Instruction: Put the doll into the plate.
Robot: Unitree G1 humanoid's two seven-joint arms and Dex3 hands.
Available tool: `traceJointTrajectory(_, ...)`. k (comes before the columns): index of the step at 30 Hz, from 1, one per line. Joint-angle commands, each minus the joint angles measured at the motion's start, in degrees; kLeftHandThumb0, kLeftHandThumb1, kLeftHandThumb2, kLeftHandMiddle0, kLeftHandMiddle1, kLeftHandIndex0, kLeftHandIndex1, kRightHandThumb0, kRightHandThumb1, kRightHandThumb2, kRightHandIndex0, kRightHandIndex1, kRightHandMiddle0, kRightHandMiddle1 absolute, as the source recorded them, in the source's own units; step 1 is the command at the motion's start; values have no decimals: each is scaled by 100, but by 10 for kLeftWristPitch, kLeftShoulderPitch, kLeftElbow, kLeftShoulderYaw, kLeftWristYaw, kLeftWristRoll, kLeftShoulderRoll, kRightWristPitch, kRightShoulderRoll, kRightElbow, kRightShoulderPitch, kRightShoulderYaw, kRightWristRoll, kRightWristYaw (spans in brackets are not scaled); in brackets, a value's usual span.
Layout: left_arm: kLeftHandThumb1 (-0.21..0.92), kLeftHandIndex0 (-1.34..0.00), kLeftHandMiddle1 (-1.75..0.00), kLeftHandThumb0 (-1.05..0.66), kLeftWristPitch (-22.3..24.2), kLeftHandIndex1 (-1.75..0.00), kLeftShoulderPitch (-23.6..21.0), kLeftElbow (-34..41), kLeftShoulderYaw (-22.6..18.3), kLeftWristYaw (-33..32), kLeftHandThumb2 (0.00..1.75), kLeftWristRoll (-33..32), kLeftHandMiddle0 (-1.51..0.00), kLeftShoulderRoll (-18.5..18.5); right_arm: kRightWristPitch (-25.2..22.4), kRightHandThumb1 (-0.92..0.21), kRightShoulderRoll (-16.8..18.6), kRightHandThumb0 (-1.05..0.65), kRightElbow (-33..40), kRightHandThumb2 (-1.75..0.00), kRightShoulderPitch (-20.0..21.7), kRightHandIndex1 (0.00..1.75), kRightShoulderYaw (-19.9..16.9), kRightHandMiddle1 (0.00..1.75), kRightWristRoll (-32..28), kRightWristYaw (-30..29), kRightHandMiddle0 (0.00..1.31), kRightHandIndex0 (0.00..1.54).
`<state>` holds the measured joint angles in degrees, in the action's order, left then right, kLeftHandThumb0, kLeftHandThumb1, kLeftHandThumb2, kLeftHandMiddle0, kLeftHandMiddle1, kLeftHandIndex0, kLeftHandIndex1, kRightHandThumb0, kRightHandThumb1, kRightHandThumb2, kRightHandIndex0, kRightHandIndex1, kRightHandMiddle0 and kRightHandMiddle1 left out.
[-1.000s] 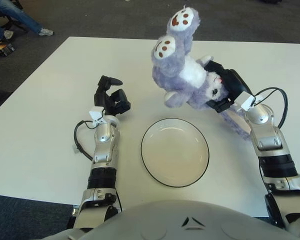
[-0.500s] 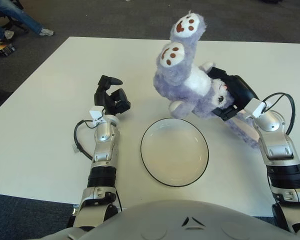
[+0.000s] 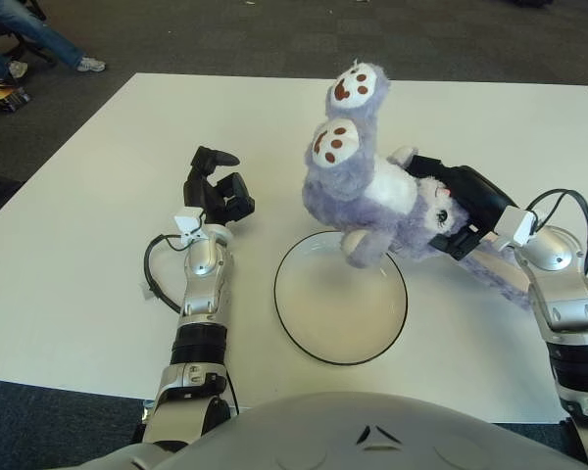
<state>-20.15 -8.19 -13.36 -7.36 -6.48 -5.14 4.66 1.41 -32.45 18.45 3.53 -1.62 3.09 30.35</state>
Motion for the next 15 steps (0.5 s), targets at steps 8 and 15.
traceJointTrajectory(8,37,-57,-175,-46,-1,-175,42,-38,2,-3,125,11,-128,8,9,-13,-16,55,6,-155,-11,175,0,175,-22,37,96,77)
traceJointTrajectory(15,38,-56,-175,-46,0,-175,40,-40,1,-4,124,13,-127,10,21,-13,-14,54,0,-154,-29,175,-1,175,-85,90,96,76)
